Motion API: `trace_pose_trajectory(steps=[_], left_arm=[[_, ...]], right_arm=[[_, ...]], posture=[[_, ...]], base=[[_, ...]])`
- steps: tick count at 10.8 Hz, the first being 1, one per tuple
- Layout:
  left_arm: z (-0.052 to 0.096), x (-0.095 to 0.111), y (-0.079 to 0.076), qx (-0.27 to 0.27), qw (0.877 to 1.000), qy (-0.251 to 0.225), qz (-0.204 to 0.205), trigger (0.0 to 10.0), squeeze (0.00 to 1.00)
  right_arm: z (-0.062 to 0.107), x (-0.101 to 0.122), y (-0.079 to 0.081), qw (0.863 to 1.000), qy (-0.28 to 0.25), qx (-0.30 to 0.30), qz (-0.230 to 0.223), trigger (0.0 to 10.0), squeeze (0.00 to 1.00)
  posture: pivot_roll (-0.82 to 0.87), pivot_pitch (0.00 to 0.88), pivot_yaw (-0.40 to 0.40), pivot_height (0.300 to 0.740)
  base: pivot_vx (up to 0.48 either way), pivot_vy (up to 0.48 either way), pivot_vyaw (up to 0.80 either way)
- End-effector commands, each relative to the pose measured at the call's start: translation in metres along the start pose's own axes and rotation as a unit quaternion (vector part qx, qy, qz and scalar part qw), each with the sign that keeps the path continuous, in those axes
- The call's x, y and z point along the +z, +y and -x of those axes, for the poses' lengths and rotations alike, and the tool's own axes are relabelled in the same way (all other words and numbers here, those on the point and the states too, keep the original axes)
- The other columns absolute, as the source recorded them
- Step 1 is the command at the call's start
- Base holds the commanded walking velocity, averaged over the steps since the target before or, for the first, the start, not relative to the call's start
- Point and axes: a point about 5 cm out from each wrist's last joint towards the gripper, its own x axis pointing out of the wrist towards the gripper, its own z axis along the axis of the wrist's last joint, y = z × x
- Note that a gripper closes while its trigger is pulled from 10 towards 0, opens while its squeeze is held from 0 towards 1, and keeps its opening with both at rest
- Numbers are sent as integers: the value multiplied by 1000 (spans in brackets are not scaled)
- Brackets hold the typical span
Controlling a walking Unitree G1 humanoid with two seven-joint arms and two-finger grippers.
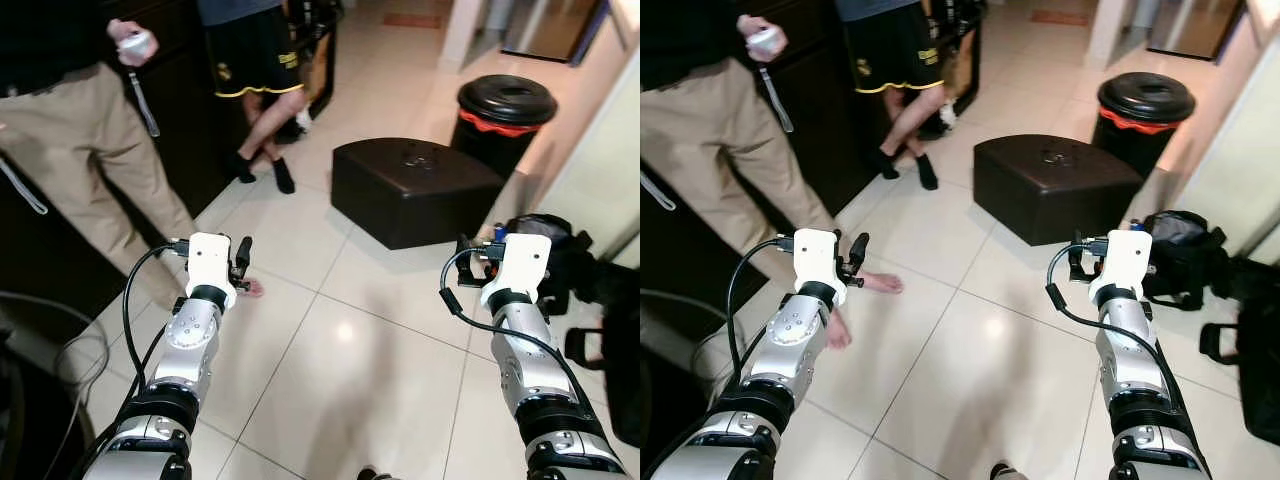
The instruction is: Picking trash to rubbish bin
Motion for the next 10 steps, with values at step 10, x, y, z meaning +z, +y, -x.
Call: trace_pose_trajectory(steps=[10], left_arm=[[-3, 7, -3, -6, 1000, -16, -8, 10000, 0]], right_arm=[[-2, 3, 5, 1000, -5, 8, -2, 10000, 0]], posture=[[-55, 24, 45, 740]], base=[[0, 0, -800]])
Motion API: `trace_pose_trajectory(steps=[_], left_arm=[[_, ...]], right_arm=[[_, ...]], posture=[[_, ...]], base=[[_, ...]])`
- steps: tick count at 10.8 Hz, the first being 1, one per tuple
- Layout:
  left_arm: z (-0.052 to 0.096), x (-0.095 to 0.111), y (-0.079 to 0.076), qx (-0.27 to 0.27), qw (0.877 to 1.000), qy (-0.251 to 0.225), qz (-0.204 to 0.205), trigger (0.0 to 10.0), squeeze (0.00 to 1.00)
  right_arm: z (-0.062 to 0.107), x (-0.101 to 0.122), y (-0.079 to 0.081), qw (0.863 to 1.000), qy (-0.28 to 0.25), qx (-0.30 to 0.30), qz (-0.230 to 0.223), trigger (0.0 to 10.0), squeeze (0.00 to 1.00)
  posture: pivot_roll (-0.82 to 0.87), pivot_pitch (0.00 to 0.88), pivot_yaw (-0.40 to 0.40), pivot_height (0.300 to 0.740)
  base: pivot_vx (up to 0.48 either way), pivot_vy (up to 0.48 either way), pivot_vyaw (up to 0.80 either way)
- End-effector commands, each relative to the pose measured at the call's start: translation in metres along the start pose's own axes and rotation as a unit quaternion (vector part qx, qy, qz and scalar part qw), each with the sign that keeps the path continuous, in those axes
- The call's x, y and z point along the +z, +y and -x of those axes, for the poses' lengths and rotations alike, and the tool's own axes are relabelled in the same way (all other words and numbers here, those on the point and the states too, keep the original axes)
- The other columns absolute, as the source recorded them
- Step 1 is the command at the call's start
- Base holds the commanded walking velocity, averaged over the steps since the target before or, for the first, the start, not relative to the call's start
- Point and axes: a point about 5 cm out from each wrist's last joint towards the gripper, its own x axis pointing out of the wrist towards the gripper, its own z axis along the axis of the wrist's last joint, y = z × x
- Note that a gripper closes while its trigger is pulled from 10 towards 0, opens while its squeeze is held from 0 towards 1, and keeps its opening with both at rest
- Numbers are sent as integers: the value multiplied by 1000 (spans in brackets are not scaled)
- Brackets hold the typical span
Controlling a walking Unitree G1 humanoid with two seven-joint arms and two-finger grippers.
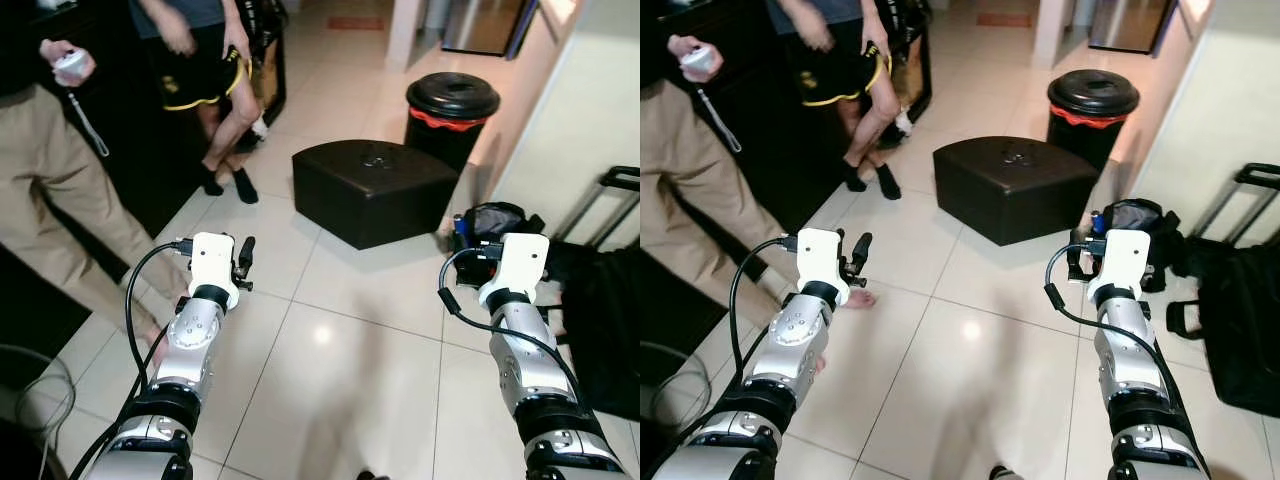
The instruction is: Picking trash to rubbish bin
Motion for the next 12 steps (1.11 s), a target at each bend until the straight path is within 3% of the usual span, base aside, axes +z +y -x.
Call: trace_pose_trajectory(steps=[1, 5, 7, 9, 12], left_arm=[[-2, 6, 0, -1, 1000, -13, -4, 10000, 0], [-2, 6, -2, -3, 1000, -15, 1, 10000, 0], [-2, 7, -2, -2, 1000, -15, -1, 10000, 0], [-3, 6, -3, -4, 1000, -13, -12, 10000, 0], [-2, 6, -2, 4, 1000, -15, 2, 10000, 0]], right_arm=[[-2, 2, 2, 1000, -4, 5, -3, 10000, 0], [-2, 1, 5, 1000, -3, 8, -5, 10000, 0], [-2, 1, 5, 1000, -2, 9, -4, 10000, 0], [-2, 1, 5, 1000, -1, 9, -3, 10000, 0], [-2, 1, 5, 1000, 0, 11, -2, 10000, 0]], posture=[[-55, 24, 46, 740], [-51, 25, 44, 740], [-51, 25, 43, 740], [-51, 25, 42, 740], [-49, 26, 38, 740]], base=[[0, 0, -800], [0, 0, -800], [0, 0, 0], [0, -161, -800], [0, -147, -267]])
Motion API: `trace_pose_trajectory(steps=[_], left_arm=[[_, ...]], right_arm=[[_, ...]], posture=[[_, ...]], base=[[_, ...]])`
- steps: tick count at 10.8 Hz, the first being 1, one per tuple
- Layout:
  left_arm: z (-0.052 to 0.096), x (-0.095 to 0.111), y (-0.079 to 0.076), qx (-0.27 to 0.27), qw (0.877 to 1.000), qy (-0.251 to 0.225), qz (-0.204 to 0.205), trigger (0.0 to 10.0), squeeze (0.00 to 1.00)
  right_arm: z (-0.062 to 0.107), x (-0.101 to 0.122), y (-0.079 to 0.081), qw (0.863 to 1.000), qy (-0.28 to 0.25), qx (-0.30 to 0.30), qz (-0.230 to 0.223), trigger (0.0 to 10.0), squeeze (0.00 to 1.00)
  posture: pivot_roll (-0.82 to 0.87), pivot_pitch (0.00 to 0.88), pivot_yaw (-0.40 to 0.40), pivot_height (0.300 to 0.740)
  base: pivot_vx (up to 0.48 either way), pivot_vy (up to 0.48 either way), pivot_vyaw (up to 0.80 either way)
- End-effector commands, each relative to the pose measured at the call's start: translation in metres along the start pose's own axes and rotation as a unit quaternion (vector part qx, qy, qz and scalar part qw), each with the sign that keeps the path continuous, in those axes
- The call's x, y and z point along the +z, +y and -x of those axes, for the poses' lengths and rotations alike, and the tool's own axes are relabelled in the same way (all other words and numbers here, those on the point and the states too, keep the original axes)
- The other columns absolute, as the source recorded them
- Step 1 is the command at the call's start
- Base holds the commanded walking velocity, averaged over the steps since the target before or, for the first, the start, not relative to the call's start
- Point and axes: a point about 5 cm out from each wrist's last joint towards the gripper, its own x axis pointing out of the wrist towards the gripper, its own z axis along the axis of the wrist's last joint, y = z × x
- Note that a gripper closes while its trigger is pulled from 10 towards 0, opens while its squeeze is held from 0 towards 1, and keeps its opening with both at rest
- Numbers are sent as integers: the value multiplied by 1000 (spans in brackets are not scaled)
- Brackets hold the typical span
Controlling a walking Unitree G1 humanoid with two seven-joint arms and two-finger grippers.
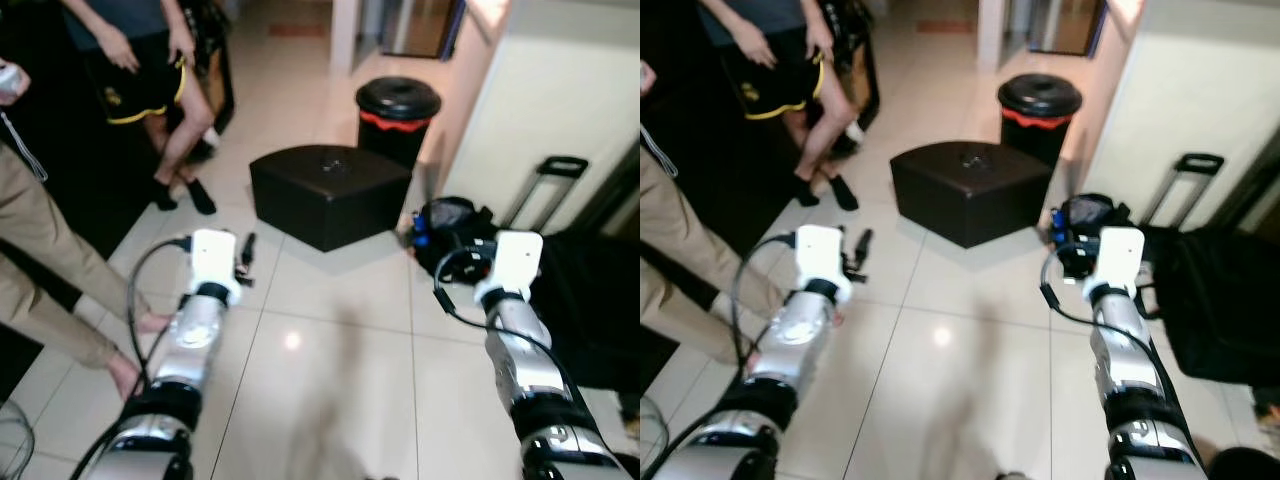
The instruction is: Picking trash to rubbish bin
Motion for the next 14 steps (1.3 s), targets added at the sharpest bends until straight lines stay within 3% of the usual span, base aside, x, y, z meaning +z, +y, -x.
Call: trace_pose_trajectory(steps=[1, 6, 14], left_arm=[[-1, 2, -4, -4, 1000, -5, 2, 10000, 0], [-1, 3, -5, -6, 1000, -8, 3, 10000, 0], [-2, 3, -5, -7, 1000, -5, -6, 10000, 0]], right_arm=[[2, -2, -3, 1000, 2, -2, 0, 10000, 0], [2, -3, -1, 1000, 3, 0, -1, 10000, 0], [2, -3, 1, 1000, 3, 4, -1, 10000, 0]], posture=[[-49, 26, 37, 740], [-52, 19, 42, 740], [-54, 18, 43, 740]], base=[[0, 0, -800], [0, 0, -160], [0, -116, -800]])
